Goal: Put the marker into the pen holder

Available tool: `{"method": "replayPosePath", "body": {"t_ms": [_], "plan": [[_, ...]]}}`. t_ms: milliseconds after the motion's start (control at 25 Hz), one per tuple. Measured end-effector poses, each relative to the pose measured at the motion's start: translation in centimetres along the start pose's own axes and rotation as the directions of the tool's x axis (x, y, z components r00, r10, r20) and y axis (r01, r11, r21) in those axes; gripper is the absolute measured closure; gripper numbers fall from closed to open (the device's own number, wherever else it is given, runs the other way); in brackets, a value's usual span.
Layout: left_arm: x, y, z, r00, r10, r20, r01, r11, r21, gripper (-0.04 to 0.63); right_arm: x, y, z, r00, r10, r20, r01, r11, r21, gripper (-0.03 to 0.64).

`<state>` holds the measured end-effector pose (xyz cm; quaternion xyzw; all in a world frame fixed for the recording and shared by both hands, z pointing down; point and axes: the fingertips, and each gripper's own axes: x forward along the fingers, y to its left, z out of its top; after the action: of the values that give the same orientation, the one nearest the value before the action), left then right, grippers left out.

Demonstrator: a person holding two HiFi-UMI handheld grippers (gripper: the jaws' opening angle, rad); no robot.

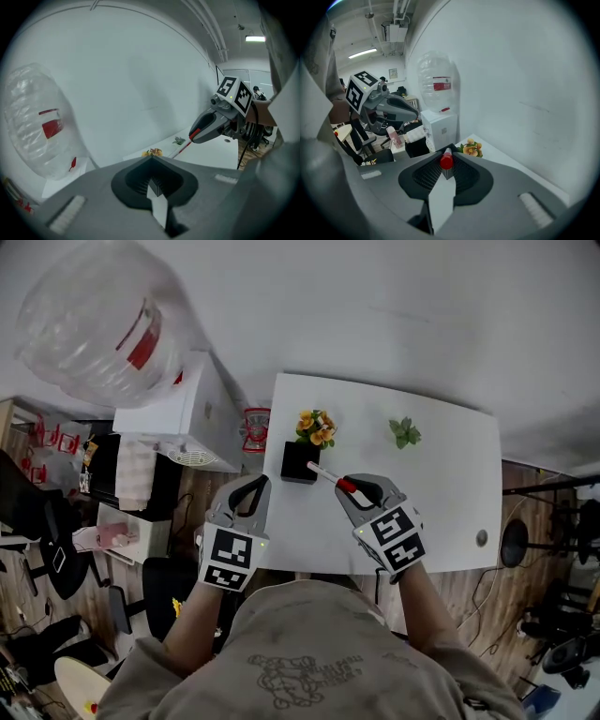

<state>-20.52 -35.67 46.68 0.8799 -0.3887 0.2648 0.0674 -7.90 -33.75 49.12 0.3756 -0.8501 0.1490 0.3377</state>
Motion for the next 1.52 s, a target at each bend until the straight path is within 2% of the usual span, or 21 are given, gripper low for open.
{"method": "replayPosePath", "body": {"t_ms": [320,520,720,960,1200,1520], "plan": [[0.0,0.6,-0.1,1.0,0.004,0.002,-0.004,1.0,0.005,0.595,3.5,0.2,0.1,0.997,0.026,-0.078,-0.032,0.997,-0.074,0.52],[-0.1,0.8,-1.0,1.0,0.013,-0.02,-0.013,1.0,-0.009,0.595,6.7,0.0,-1.7,0.986,0.039,-0.164,-0.059,0.991,-0.116,0.522],[-0.4,1.0,-1.8,0.999,0.024,-0.035,-0.025,0.999,-0.027,0.595,9.2,0.2,-4.0,0.965,0.063,-0.255,-0.095,0.989,-0.116,0.522],[-0.7,1.1,-3.0,0.998,0.034,-0.06,-0.037,0.998,-0.051,0.595,10.7,0.5,-4.9,0.951,0.065,-0.302,-0.103,0.988,-0.112,0.52],[-1.2,1.1,-3.8,0.996,0.046,-0.074,-0.05,0.997,-0.065,0.595,12.2,0.7,-5.5,0.947,0.087,-0.308,-0.119,0.989,-0.084,0.518],[-2.0,1.1,-4.5,0.995,0.055,-0.078,-0.061,0.995,-0.073,0.595,12.6,1.0,-5.2,0.958,0.091,-0.271,-0.109,0.993,-0.051,0.512]]}}
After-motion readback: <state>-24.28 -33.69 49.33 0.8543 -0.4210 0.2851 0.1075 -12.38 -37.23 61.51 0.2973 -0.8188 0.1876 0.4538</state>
